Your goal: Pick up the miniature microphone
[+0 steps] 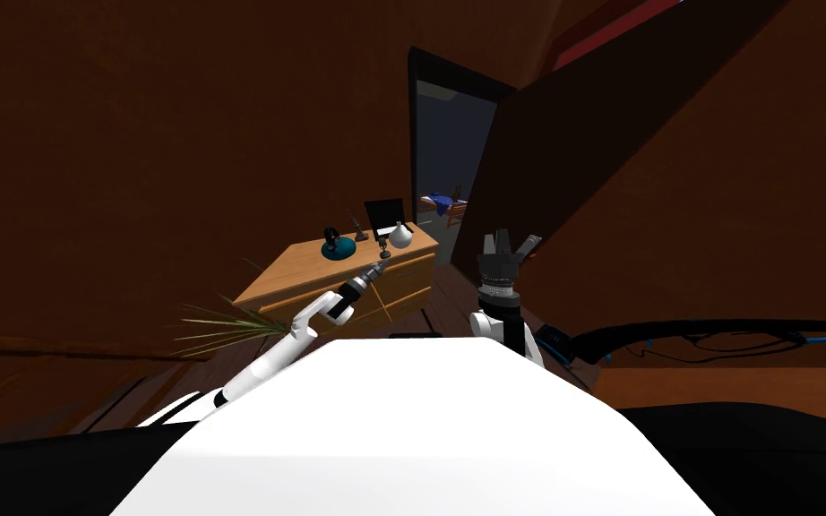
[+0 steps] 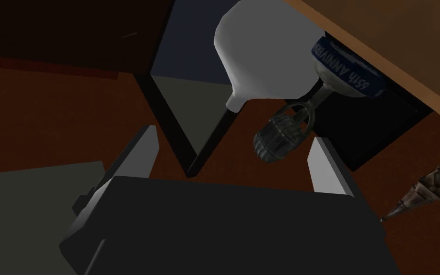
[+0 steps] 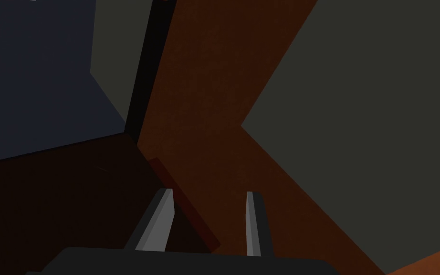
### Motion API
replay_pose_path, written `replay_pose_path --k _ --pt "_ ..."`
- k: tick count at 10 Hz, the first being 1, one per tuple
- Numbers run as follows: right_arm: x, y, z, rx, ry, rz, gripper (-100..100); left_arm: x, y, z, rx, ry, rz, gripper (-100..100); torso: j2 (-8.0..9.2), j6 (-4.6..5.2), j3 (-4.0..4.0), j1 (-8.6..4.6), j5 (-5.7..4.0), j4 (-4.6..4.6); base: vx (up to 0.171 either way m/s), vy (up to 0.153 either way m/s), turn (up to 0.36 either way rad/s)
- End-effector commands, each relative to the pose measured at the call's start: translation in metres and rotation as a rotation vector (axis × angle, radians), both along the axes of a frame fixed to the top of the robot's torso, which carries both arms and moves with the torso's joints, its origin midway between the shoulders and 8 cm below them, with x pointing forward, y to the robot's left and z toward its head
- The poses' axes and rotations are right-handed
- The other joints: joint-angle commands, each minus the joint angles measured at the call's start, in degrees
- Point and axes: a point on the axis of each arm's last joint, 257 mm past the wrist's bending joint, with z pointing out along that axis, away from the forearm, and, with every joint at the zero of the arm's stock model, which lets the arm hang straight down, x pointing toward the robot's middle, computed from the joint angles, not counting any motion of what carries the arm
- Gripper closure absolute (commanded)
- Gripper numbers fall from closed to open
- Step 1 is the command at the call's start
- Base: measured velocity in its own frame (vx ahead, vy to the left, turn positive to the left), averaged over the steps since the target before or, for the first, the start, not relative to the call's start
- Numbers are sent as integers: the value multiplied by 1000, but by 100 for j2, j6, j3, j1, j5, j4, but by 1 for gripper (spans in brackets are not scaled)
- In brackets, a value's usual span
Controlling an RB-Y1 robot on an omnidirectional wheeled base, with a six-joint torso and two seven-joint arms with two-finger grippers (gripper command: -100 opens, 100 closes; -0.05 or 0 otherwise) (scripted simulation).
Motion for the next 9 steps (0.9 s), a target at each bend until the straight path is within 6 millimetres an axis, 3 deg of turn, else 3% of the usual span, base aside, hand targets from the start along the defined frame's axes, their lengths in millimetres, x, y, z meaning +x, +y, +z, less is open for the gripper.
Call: replay_pose_path --k 1,9 --pt "0 0 0 0 0 0 0 9 18 -6 70 4 30 -100 0 0 0 0 0 0 31 -4 -89" --pt "0 0 0 0 0 0 0 45 93 7 297 -35 179 -100 -16 -1 -9 -10 -2 -4 51 -15 -85"
